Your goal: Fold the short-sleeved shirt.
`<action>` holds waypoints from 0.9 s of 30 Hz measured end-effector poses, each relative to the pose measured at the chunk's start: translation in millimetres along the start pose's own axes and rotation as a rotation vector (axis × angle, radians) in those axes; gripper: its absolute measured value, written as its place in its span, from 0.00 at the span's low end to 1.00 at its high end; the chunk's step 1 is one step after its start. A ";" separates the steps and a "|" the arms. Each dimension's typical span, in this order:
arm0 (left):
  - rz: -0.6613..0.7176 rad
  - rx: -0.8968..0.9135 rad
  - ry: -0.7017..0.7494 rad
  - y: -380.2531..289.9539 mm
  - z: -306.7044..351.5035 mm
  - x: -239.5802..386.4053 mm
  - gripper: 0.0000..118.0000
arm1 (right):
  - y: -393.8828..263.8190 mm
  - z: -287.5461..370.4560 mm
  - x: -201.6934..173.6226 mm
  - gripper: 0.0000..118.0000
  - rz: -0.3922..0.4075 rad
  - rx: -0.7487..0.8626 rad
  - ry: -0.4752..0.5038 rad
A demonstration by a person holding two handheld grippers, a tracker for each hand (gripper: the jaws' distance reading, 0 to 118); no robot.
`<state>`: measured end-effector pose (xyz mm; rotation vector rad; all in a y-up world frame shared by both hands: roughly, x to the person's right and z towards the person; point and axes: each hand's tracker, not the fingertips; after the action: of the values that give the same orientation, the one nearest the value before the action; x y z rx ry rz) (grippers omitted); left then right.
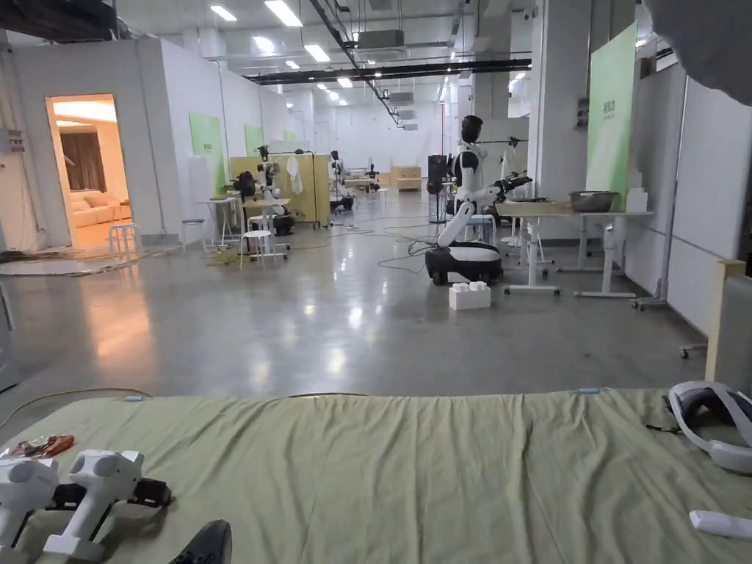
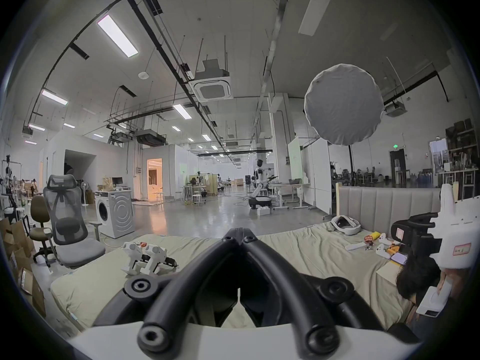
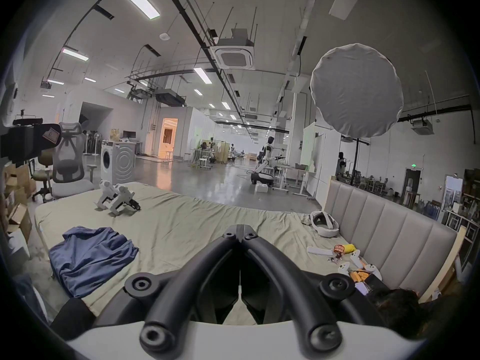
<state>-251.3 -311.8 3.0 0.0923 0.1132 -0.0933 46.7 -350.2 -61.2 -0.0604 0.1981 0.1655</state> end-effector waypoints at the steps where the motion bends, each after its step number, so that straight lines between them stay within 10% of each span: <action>1: -0.009 0.001 0.007 -0.1 -1.0 0.4 0.01 | 0.1 0.1 0.3 0.02 -0.002 0.000 -0.004; 27: 0.079 0.027 0.011 5.1 16.7 -17.3 0.01 | 8.4 12.8 10.6 0.02 -0.079 0.011 -0.050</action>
<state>-266.1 -306.8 21.9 0.1237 0.1191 -0.0155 58.0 -339.3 -51.1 -0.0532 0.1461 0.0873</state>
